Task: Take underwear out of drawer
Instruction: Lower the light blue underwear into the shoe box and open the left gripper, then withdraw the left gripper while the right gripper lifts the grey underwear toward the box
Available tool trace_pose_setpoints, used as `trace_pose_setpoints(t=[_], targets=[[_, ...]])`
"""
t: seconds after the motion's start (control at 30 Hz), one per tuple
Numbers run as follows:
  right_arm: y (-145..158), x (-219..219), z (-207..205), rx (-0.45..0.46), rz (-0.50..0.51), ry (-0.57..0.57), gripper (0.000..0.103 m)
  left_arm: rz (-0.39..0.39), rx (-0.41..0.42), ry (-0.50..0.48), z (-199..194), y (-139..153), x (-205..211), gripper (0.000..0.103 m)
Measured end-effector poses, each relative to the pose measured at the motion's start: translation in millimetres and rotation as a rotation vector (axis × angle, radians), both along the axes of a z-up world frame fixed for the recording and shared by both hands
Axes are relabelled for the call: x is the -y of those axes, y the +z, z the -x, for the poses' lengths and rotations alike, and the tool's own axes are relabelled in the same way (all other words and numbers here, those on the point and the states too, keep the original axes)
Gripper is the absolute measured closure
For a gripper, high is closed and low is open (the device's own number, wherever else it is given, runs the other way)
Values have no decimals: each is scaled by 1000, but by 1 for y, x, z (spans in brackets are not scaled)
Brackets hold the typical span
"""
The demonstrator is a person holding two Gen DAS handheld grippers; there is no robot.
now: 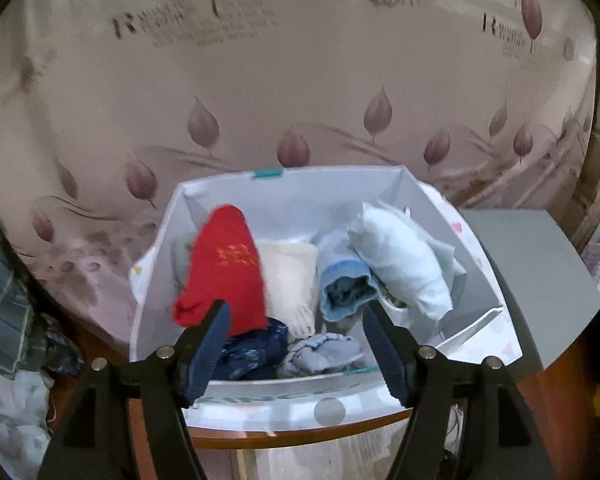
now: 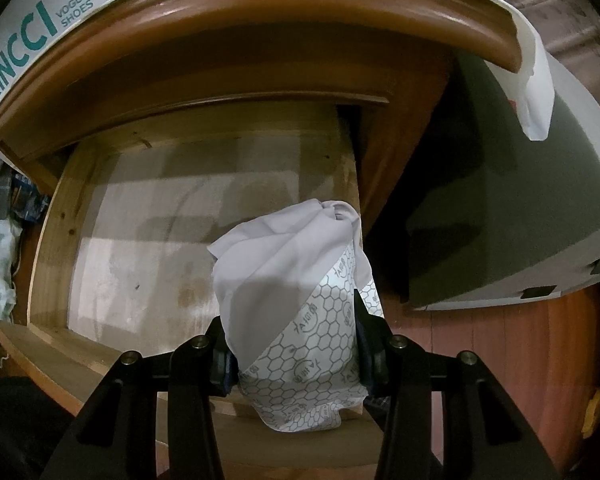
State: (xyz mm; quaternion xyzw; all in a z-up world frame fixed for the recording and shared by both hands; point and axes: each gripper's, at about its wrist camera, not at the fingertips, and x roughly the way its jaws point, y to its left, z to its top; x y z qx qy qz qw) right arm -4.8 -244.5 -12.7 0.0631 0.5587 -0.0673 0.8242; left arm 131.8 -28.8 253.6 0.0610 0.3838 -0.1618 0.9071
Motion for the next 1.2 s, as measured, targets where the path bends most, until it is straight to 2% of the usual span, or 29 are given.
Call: trace_pose_setpoints(t=[0.17, 0.3, 0.47, 0.67, 0.77, 0.87, 0.97, 1.2], targets=[[1, -2, 0, 1, 4, 1, 60, -10, 113, 69, 37, 9, -21, 33], [2, -4, 0, 9, 15, 6, 60, -39, 153, 173, 65, -8, -46, 32], [5, -7, 2, 26, 20, 10, 61, -23, 96, 326, 85, -53, -83, 32], [11, -10, 6, 67, 28, 27, 61, -44, -12, 458, 89, -117, -113, 32], [16, -11, 8, 97, 43, 41, 61, -62, -37, 512, 89, -141, -122, 32], [17, -12, 7, 107, 28, 45, 61, -96, -57, 519, 90, -159, -123, 32], [17, -14, 8, 111, 45, 60, 61, -126, -33, 528, 89, -166, -124, 32], [26, -17, 15, 104, 39, 87, 61, -45, -103, 543, 78, -177, -139, 32]])
